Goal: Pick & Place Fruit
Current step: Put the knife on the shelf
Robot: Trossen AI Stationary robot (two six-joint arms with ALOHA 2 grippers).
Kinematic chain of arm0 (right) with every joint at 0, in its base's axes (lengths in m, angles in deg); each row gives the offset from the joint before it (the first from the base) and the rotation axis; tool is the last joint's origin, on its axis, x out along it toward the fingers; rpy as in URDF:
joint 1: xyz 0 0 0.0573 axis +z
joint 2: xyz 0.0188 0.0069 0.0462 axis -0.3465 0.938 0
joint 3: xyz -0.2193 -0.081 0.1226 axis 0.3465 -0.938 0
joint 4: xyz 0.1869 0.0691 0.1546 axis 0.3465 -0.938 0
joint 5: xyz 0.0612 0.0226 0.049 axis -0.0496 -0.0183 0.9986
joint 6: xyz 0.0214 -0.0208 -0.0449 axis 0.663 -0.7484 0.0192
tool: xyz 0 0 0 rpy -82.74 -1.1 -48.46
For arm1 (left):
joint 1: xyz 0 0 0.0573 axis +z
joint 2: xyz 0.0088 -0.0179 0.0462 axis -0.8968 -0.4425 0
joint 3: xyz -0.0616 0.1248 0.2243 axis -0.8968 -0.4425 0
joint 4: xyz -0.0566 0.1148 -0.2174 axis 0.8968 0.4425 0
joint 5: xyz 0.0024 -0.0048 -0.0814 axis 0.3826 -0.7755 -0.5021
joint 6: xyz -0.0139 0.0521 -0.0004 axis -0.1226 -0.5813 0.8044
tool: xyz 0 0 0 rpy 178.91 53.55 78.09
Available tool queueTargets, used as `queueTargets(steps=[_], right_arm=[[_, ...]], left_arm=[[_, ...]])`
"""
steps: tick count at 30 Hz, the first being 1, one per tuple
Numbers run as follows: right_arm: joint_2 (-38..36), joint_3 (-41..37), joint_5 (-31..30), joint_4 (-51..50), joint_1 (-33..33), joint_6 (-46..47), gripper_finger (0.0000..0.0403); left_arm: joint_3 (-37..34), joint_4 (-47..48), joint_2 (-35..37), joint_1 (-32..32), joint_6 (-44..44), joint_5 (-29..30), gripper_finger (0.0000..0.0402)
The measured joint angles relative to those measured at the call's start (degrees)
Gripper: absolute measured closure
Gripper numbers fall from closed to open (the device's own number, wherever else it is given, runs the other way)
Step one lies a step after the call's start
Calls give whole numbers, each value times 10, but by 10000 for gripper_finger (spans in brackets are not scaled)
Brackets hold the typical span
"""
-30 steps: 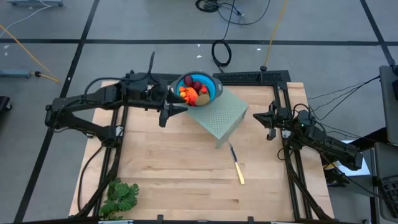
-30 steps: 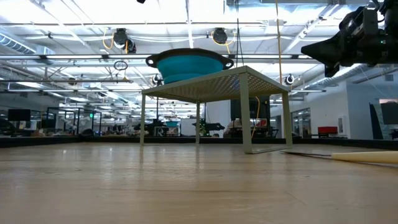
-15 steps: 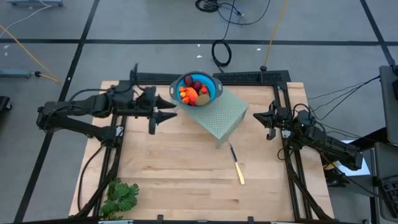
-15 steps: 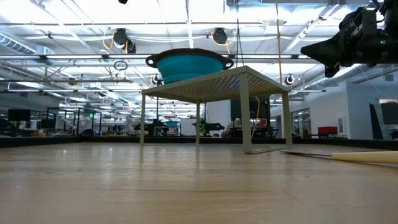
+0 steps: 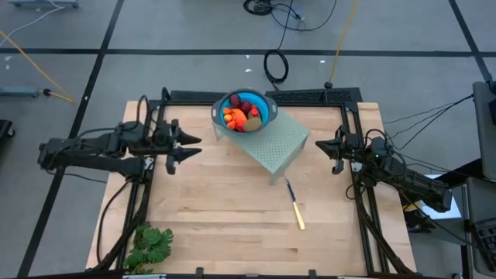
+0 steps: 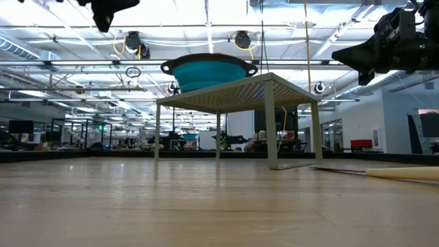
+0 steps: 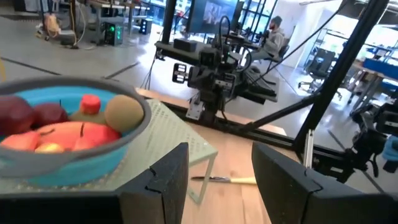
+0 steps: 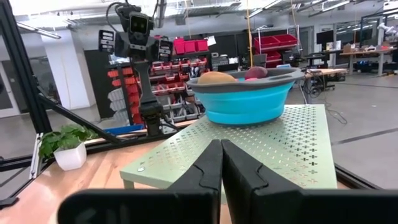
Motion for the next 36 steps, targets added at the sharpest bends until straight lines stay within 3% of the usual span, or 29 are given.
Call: queueTargets(steps=[24,36], right_arm=[[0,1,0,30,0,0,403],[62,85,1,-7,0,-3,403]], left_arm=[[-187,28,262,0,-3,-1,224],[-233,70,343,0,1,0,224]])
